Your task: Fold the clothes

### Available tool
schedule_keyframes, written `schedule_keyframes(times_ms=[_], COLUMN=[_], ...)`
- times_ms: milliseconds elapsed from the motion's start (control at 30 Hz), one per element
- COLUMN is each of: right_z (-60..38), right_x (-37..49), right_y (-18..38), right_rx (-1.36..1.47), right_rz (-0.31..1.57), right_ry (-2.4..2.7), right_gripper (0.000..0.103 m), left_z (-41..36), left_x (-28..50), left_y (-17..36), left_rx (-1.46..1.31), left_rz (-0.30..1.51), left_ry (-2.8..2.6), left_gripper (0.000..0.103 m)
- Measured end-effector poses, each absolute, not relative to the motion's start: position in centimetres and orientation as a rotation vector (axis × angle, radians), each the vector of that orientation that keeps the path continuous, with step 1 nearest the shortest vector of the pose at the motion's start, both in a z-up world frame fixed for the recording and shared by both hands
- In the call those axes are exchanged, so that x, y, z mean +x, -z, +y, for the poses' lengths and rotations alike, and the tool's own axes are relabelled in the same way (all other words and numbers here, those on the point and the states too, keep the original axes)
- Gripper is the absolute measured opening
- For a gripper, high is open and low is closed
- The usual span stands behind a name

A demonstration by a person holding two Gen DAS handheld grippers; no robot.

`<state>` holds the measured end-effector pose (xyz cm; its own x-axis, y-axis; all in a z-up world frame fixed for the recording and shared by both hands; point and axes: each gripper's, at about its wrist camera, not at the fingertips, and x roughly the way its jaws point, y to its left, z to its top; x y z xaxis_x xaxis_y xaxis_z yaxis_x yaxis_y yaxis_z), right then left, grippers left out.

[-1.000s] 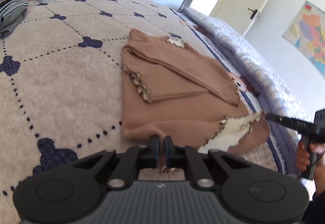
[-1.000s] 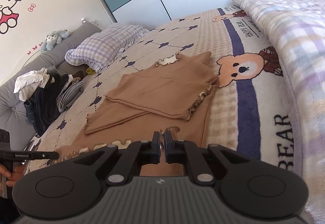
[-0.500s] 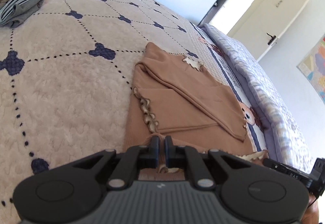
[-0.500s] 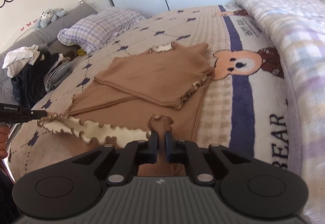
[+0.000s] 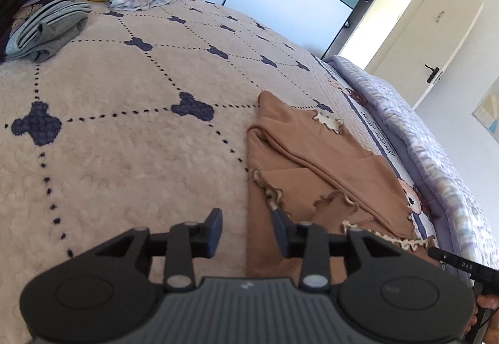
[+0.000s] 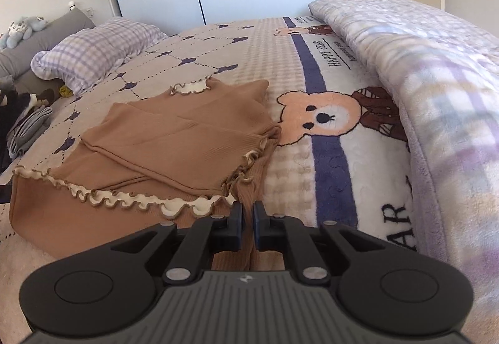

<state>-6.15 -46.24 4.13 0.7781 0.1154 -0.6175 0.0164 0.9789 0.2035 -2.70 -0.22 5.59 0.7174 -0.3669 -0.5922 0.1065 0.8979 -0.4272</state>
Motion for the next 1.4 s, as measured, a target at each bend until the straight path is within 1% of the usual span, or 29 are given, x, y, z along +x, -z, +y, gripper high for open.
schedule_keyframes(times_ms=[100, 200, 333, 367, 400, 433, 467, 533, 567, 600, 633, 733, 800, 900, 1067, 1233, 1400], right_z=[-46.7, -46.5, -46.4, -46.5, -46.5, -46.5, -46.5, -46.5, -46.5, -46.5, -46.4, -46.1, -46.1, -46.3, -46.2, -46.2, -46.3], right_x=[-6.0, -6.1, -6.0, -6.0, -6.0, -6.0, -5.9, -5.9, -5.9, -5.9, -5.9, -5.9, -6.0, -6.3, -6.1, -3.7, 0.8], right_y=[-4.1, -4.4, -4.4, -4.4, -4.4, -4.3, -4.1, -4.0, -3.9, -3.8, -3.8, -3.7, -3.9, -5.0, -6.9, -8.2, -8.4], right_rx=[0.231, 0.237, 0.262, 0.271, 0.278, 0.283, 0.285, 0.292, 0.298, 0.3, 0.296, 0.267, 0.262, 0.263, 0.244, 0.249, 0.244], right_rz=[0.685, 0.679, 0.695, 0.699, 0.704, 0.712, 0.721, 0.734, 0.739, 0.742, 0.744, 0.749, 0.734, 0.661, 0.562, 0.504, 0.48], right_ry=[-0.049, -0.049, -0.039, -0.039, -0.04, -0.041, -0.041, -0.045, -0.054, -0.063, -0.07, -0.083, -0.077, -0.074, -0.04, 0.009, 0.038], right_gripper=[0.009, 0.009, 0.01, 0.012, 0.012, 0.012, 0.013, 0.015, 0.015, 0.017, 0.017, 0.017, 0.012, 0.01, 0.009, 0.009, 0.009], left_z=[-0.9, -2.0, -4.0, -4.6, -5.2, -5.6, -6.0, -6.3, -6.3, -6.2, -6.2, -6.6, -6.9, -6.9, -7.0, -7.1, -8.7], left_x=[-3.1, -3.4, -3.5, -3.4, -3.2, -2.9, -2.6, -2.2, -2.1, -2.0, -2.0, -2.2, -2.4, -2.5, -1.7, 1.9, 7.7], left_y=[-5.5, -5.8, -5.9, -5.8, -5.5, -5.1, -4.7, -4.3, -4.3, -4.3, -4.4, -4.9, -5.5, -6.6, -9.1, -11.5, -10.4], left_rx=[-0.347, -0.298, -0.206, -0.175, -0.144, -0.115, -0.086, -0.06, -0.062, -0.073, -0.084, -0.066, -0.055, -0.082, -0.101, -0.085, -0.026], left_rz=[0.712, 0.68, 0.648, 0.655, 0.675, 0.696, 0.717, 0.727, 0.727, 0.73, 0.732, 0.717, 0.681, 0.644, 0.583, 0.524, 0.58], left_ry=[0.328, 0.386, 0.441, 0.442, 0.436, 0.423, 0.409, 0.388, 0.392, 0.398, 0.394, 0.385, 0.385, 0.368, 0.343, 0.316, 0.26], left_gripper=[0.049, 0.061, 0.06, 0.059, 0.056, 0.049, 0.045, 0.028, 0.023, 0.011, 0.009, 0.007, 0.007, 0.007, 0.007, 0.007, 0.007])
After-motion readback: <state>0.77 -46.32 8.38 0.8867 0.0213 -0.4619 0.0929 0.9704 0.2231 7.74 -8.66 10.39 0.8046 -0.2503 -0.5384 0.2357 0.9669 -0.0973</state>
